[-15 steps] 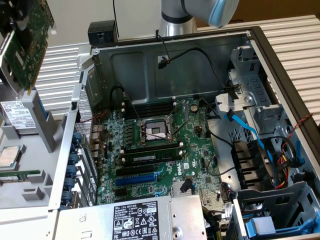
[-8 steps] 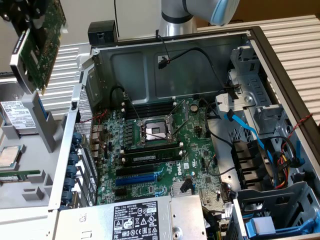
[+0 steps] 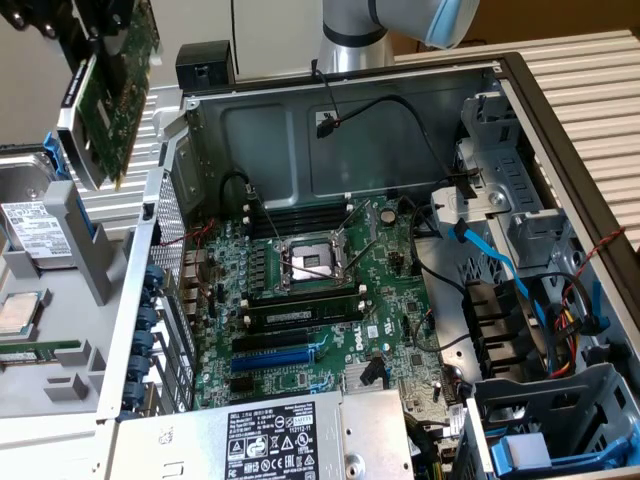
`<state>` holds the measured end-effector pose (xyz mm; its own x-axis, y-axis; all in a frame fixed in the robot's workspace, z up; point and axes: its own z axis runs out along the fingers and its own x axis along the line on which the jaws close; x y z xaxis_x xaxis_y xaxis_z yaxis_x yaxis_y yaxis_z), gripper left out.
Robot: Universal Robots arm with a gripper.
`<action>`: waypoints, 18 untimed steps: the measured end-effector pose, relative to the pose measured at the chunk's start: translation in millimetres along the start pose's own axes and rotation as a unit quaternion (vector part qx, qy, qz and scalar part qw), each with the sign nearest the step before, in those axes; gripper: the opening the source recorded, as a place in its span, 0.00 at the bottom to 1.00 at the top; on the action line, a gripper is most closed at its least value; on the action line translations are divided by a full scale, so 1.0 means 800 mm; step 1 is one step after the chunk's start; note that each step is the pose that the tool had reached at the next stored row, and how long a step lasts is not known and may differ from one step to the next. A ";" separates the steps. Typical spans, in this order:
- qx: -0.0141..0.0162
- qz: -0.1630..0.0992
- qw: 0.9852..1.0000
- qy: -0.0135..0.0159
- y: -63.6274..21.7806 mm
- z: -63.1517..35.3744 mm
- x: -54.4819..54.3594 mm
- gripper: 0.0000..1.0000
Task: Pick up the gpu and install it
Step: 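Pick up the gpu and move the gpu toward the slot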
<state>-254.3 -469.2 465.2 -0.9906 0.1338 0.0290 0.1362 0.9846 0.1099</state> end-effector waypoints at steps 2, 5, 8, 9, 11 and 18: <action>0.000 0.000 1.000 0.003 -0.002 -0.001 -0.010 0.27; 0.001 0.001 1.000 0.008 -0.005 -0.003 -0.026 0.27; 0.002 0.001 1.000 0.012 -0.007 -0.004 -0.040 0.27; 0.002 0.002 1.000 0.014 -0.008 -0.005 -0.045 0.27; 0.002 0.002 1.000 0.016 -0.009 -0.006 -0.054 0.27; 0.003 0.002 1.000 0.025 -0.010 -0.008 -0.085 0.27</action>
<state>-187.9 -486.8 469.0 -0.9881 0.1325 0.0787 0.1403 0.9848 0.1029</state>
